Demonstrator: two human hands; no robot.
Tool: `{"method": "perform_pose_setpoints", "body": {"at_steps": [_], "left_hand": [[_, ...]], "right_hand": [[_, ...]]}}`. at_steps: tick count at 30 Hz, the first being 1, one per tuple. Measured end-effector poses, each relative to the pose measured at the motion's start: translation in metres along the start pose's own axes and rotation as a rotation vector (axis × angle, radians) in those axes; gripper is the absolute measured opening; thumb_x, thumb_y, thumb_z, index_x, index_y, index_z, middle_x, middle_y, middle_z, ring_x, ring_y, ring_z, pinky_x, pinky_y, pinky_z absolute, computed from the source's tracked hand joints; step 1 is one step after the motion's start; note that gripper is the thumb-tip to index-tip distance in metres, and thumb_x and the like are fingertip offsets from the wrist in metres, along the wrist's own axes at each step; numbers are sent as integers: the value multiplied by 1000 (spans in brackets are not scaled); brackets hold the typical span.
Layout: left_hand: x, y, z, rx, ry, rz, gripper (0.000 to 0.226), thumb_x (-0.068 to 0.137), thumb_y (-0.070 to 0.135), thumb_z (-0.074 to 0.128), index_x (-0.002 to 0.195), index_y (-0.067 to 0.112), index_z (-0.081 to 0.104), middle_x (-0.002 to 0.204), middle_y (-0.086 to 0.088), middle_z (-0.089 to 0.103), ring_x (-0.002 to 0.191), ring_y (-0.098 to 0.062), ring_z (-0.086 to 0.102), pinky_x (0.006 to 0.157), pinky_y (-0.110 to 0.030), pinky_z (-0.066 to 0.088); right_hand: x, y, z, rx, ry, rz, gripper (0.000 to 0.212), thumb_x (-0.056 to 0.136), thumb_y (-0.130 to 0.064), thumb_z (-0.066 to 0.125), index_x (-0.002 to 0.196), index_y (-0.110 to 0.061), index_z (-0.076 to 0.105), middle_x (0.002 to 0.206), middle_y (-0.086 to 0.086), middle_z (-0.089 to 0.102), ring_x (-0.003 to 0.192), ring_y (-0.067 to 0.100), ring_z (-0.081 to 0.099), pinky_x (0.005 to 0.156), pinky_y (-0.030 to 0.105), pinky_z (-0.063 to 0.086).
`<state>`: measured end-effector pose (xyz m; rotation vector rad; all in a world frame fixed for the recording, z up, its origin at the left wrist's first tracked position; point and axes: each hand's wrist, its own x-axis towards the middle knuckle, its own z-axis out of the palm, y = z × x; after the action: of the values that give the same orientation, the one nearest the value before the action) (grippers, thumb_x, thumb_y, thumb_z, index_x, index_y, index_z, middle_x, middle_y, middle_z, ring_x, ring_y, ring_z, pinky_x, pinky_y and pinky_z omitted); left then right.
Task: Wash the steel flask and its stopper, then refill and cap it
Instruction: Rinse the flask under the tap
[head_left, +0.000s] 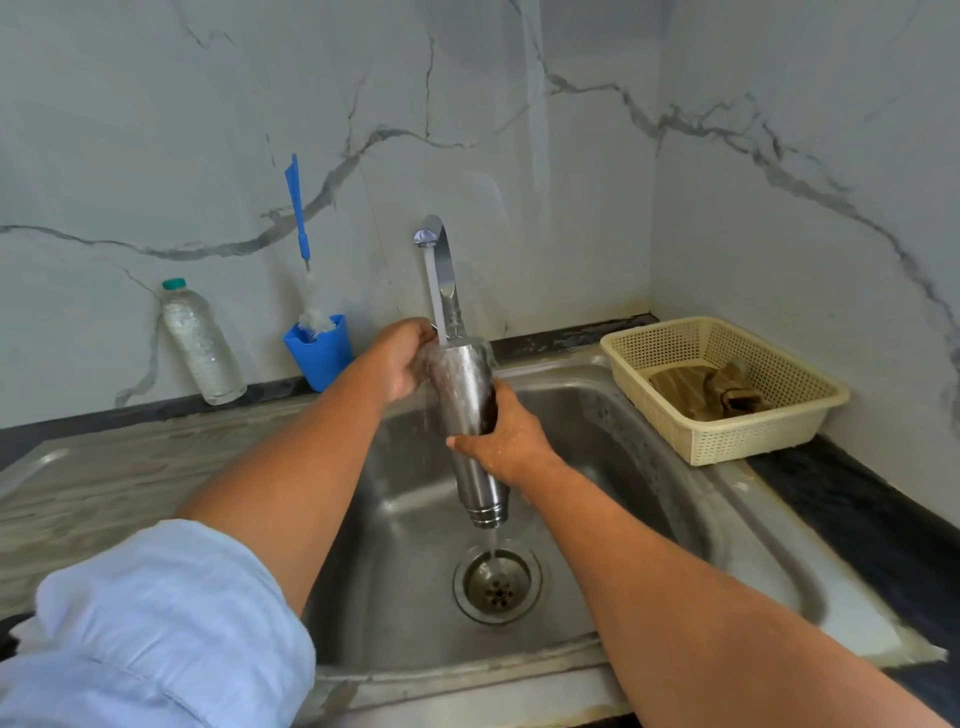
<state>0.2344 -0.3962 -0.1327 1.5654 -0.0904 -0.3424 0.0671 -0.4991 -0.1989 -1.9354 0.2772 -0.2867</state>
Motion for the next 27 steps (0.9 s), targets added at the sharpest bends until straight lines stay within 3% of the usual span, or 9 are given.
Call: {"method": "perform_pose_setpoints", "body": {"at_steps": [2,4,7,9,12,16,22,27], "left_hand": [[7,0,-1,1,2,3,36,96,14,58,128,1,67,120,-15,73,89,-28,68,87,-40,58],[5,0,1,-10,-13,-4,33,98,13,57,127,2,68,116,-17,74,90,-28,71,94,-42,57],[0,1,7,1,-64,-7,20,105,12,51,100,10,70,80,-5,75,62,-15,68,66,-30,59],[-3,2,12,3,-104,-14,22,106,14,52,94,16,70,83,-2,73,67,-15,68,67,-29,58],[-7,5,13,-10,-152,-12,19,107,13,53,110,19,71,104,-5,74,89,-19,68,86,-36,55],[-1,4,11,58,-201,0,36,107,12,53,139,25,62,125,-3,74,113,-20,68,105,-40,52],[-2,4,9,183,-210,13,46,107,17,54,151,31,51,131,3,70,121,-21,65,109,-43,51],[-9,8,11,200,-217,19,38,110,18,49,146,30,56,117,4,72,123,-25,64,110,-46,50]], "right_hand": [[0,1,0,7,-2,2,93,82,-23,85,156,-27,29,142,4,58,128,27,58,109,44,48],[1,1,0,8,-4,2,92,82,-23,85,155,-27,30,142,4,58,127,27,58,106,42,49],[2,1,1,7,-4,-3,91,82,-23,85,155,-25,30,142,4,58,127,26,59,106,41,48],[2,1,1,16,-6,-1,91,82,-22,84,155,-25,30,141,4,58,126,26,59,106,41,48],[2,2,1,20,-1,0,90,82,-23,84,154,-26,30,140,4,58,125,26,59,106,42,48],[4,3,1,14,15,5,87,81,-26,85,151,-26,32,137,5,58,122,26,60,104,42,50],[4,1,1,7,21,-6,90,81,-28,85,152,-26,30,137,4,58,122,26,59,104,43,51],[4,2,1,13,29,-6,90,81,-27,85,152,-25,31,136,4,58,120,25,60,104,44,51]]}}
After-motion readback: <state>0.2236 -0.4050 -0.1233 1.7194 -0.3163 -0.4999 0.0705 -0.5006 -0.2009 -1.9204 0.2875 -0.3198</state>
